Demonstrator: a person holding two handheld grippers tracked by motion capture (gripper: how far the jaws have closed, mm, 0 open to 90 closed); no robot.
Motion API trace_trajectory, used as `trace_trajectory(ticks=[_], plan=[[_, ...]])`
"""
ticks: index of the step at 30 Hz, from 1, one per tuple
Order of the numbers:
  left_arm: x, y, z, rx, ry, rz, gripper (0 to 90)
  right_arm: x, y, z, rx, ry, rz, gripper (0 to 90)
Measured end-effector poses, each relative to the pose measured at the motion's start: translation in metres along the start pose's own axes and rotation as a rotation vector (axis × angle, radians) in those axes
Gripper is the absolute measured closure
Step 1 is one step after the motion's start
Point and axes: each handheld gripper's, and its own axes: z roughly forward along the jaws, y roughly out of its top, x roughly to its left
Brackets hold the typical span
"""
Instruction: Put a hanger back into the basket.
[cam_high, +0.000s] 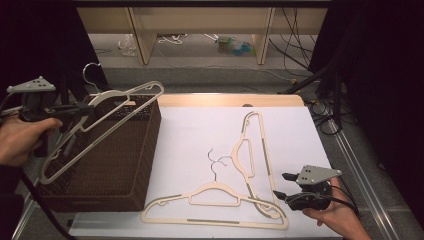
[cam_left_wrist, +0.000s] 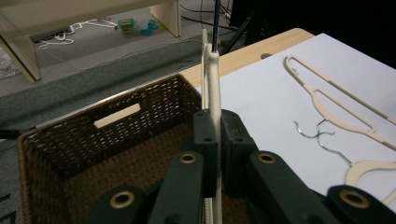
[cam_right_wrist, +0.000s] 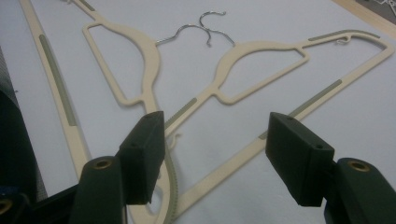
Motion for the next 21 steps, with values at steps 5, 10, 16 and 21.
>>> trace_trajectory(ticks=[5, 10, 16, 21], plan=[[0.021, -0.014, -0.001, 0.025, 0.02, -0.027, 86.2, 0.0, 0.0, 0.001, 0.003, 0.002, -0.002, 38.8], [0.033, -0.031, 0.005, 0.028, 0.013, -0.044, 86.1, 0.0, 0.0, 0.0, 0.007, 0.0, 0.005, 38.8], [0.036, -0.043, 0.016, 0.046, -0.014, -0.052, 86.1, 0.0, 0.0, 0.002, 0.008, 0.007, 0.001, 38.9], [0.034, -0.054, 0.03, 0.084, -0.023, -0.046, 86.0, 0.0, -0.001, 0.003, 0.008, 0.007, -0.003, 38.8]])
